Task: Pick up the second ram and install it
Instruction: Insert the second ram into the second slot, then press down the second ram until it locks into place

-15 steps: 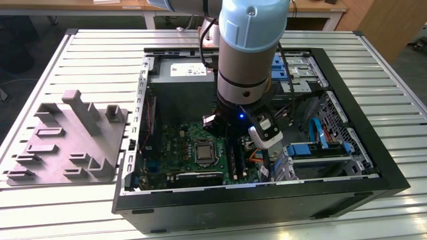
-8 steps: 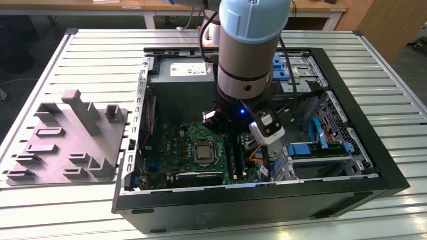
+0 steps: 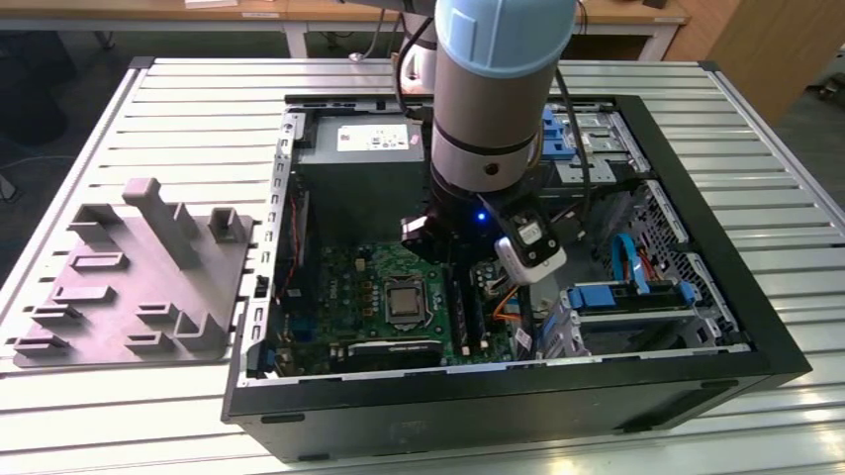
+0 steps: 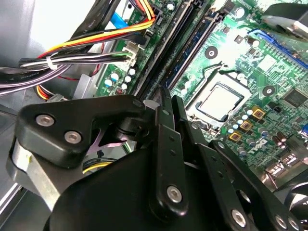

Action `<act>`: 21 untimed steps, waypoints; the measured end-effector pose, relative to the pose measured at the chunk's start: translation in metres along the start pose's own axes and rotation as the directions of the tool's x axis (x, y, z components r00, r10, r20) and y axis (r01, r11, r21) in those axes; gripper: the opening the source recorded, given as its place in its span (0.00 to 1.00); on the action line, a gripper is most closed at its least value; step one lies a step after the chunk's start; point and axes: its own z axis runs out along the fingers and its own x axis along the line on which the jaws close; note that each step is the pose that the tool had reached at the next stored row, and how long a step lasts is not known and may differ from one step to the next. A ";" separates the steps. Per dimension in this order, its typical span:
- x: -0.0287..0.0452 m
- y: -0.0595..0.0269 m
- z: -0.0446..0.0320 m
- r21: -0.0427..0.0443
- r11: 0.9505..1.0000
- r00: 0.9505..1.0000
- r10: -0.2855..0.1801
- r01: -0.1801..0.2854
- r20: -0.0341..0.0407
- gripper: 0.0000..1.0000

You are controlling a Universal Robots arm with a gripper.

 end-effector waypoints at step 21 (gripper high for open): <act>-0.0002 0.0007 -0.0040 0.000 1.000 1.000 0.000 0.000 0.000 0.10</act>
